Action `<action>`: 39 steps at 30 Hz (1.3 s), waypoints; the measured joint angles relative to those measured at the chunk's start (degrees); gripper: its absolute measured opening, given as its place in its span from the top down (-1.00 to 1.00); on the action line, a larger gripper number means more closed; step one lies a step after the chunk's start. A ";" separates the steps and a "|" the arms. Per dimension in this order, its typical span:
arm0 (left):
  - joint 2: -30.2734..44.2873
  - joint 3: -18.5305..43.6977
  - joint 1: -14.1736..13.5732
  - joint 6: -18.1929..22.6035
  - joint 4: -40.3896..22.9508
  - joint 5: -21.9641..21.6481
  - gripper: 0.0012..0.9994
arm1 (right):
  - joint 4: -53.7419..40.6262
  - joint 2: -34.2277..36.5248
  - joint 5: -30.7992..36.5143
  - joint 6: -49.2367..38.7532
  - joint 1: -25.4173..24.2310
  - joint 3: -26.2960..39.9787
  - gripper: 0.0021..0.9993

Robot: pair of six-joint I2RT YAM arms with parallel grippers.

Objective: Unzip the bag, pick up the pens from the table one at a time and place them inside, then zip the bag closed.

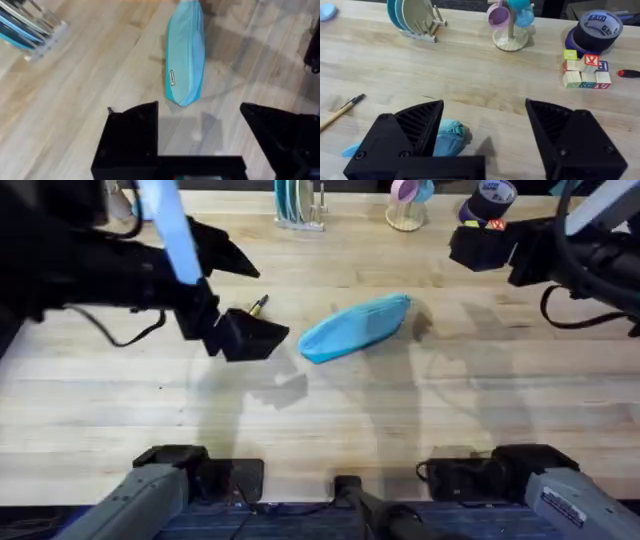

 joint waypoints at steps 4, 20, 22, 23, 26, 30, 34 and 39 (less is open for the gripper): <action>5.97 0.00 -0.21 0.53 0.13 0.00 -0.99 | 0.00 0.00 0.00 -0.02 0.00 0.00 -0.99; 26.57 0.00 -7.97 6.90 3.22 -0.02 -0.99 | 0.02 0.02 0.02 -0.17 0.00 0.00 -0.99; 28.50 0.00 -8.42 7.05 4.05 -0.02 -0.99 | 0.01 0.02 0.02 -0.17 0.00 0.00 -0.99; 29.29 0.00 -8.64 7.06 4.45 -0.02 -0.99 | 0.02 0.00 0.02 -0.19 0.00 0.00 -0.99; 32.24 0.00 -11.27 7.08 7.34 0.00 -0.99 | 0.00 0.01 0.02 -0.19 0.00 0.00 -0.99; 32.63 0.00 -13.70 7.09 9.08 0.01 -0.99 | 0.00 0.02 0.02 -0.18 0.00 0.00 -0.99; 32.68 0.00 -15.52 7.08 9.42 -0.37 -0.77 | 0.00 0.00 0.02 -0.20 0.00 0.00 -0.99; 32.68 0.00 -17.04 6.77 10.59 -2.13 -0.57 | 0.02 0.00 0.01 -0.18 0.00 0.00 -0.99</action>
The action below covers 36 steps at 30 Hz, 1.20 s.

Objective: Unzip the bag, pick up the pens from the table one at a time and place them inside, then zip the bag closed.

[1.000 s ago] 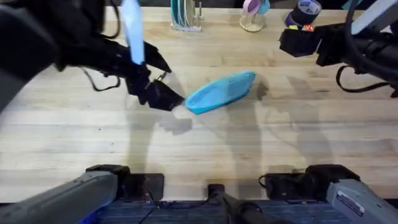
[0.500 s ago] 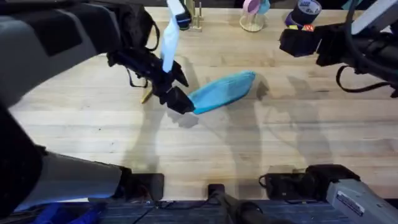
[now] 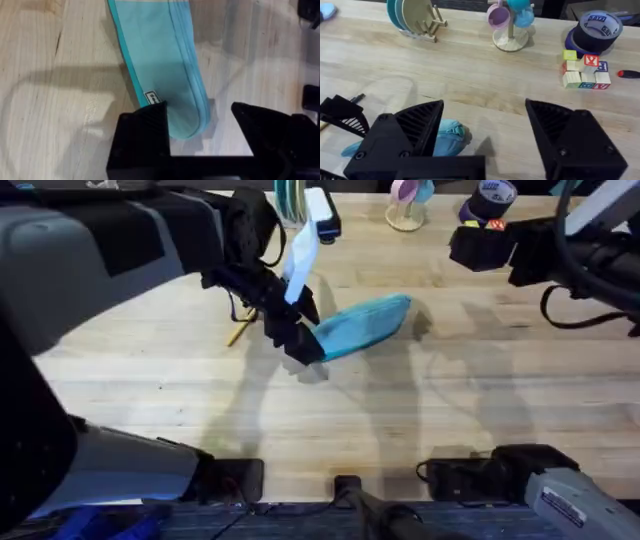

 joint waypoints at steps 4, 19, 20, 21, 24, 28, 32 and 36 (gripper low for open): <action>0.00 0.00 -1.22 -2.13 2.07 -2.94 0.08 | -0.02 0.02 0.01 -0.02 -0.02 0.00 -0.99; -0.02 0.26 -1.80 -4.06 3.07 -5.63 0.91 | 0.25 0.02 -1.02 -0.01 -0.02 0.00 -0.99; -0.02 0.26 -1.80 -4.06 3.07 -5.63 0.91 | 0.18 0.02 -1.63 -0.01 -0.07 0.00 -0.99; -0.02 0.26 -1.80 -4.06 3.07 -5.63 0.91 | 0.13 0.02 -2.44 -0.03 -0.26 0.00 -0.99; -0.02 0.26 -1.80 -4.08 3.07 -5.63 0.91 | 0.15 0.06 -5.91 -0.03 -2.01 0.00 -0.99; -0.02 0.26 -1.80 -4.08 3.05 -5.65 0.91 | -1.59 1.23 -12.78 -0.02 -7.69 1.08 -0.99; -0.02 0.26 -1.80 -4.07 3.07 -5.65 0.91 | -6.58 4.66 -22.71 -2.15 -15.33 4.10 -0.99; -0.01 0.26 -1.80 -4.08 3.05 -5.65 0.91 | -12.26 9.25 -32.41 -7.68 -20.76 7.08 -0.99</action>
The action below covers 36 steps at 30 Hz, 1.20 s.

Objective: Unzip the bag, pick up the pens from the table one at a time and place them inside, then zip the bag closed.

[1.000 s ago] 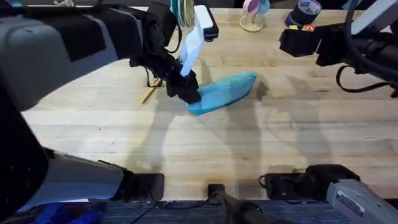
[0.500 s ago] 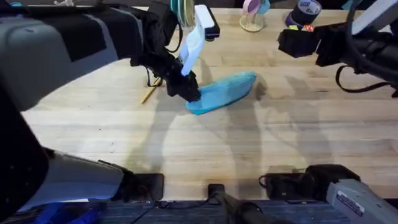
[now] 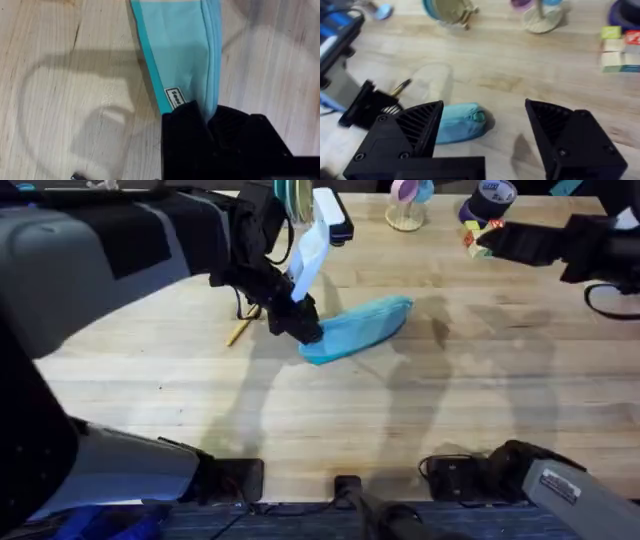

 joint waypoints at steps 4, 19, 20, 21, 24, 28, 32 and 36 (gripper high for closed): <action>-0.01 0.00 0.00 0.00 0.00 0.00 0.91 | -1.31 4.57 -5.01 -4.30 -2.04 0.90 -0.99; -0.01 0.02 0.00 0.00 -0.12 0.02 0.91 | -2.26 10.20 4.78 -22.05 -2.13 1.03 -0.99; -0.01 0.02 0.00 0.00 -0.13 0.00 0.91 | -2.29 10.20 6.11 -22.69 -2.13 1.03 -0.99; -0.01 0.02 0.00 0.00 -0.13 0.02 0.91 | -2.34 10.20 7.06 -23.23 -2.13 1.03 -0.99; -0.01 0.02 0.00 0.00 -0.13 0.02 0.91 | -1.27 10.20 8.41 -24.48 -2.04 1.03 -0.99; -0.01 0.02 0.00 0.00 -0.13 0.02 0.91 | -2.73 10.20 6.48 -31.76 -1.54 1.14 -0.99; -0.01 0.02 0.00 0.00 -0.13 0.00 0.91 | -8.15 10.20 1.66 -41.63 -1.32 1.16 -0.99; -0.01 0.02 0.00 0.00 -0.15 0.00 0.91 | -14.63 10.20 -1.32 -51.62 -1.32 1.16 -0.99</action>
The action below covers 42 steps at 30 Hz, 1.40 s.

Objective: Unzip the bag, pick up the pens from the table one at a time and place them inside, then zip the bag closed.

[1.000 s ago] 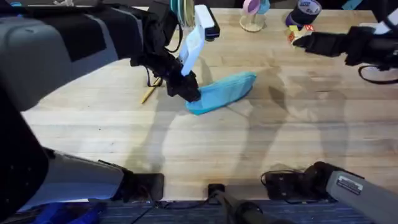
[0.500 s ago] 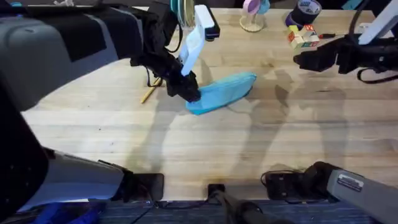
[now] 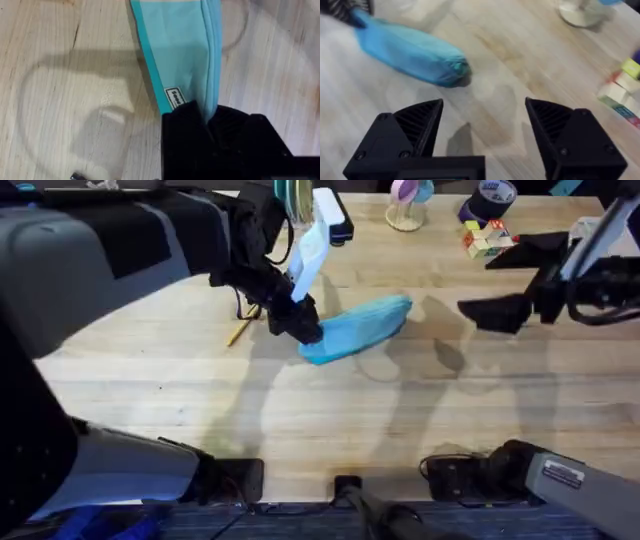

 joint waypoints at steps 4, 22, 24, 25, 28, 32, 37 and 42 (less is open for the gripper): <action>0.00 0.00 0.00 0.00 0.00 0.00 0.91 | -3.67 0.00 -1.68 -7.00 0.00 0.00 -0.99; 0.00 0.00 0.00 0.00 0.00 0.00 0.91 | -2.62 0.57 12.54 -20.80 0.00 0.02 -0.99; 0.00 0.00 0.00 0.00 0.00 0.00 0.91 | -2.55 1.77 11.36 -23.51 0.00 0.02 -0.99; 0.00 0.00 0.00 0.00 0.00 0.00 0.91 | -2.53 2.57 10.67 -24.58 0.00 0.02 -0.99; 0.00 0.00 0.00 0.00 0.00 0.00 0.91 | -2.51 5.29 8.38 -26.45 0.00 0.02 -0.99; 0.00 0.00 0.00 0.00 0.00 0.00 0.91 | -2.48 8.83 4.46 -27.71 0.00 0.02 -0.99; 0.00 0.00 0.00 0.00 0.00 0.00 0.91 | -2.51 11.12 0.19 -28.21 0.00 0.02 -0.99; 0.00 0.02 0.00 0.00 0.00 0.00 0.91 | -2.20 12.29 -2.09 -27.46 0.00 0.02 -0.99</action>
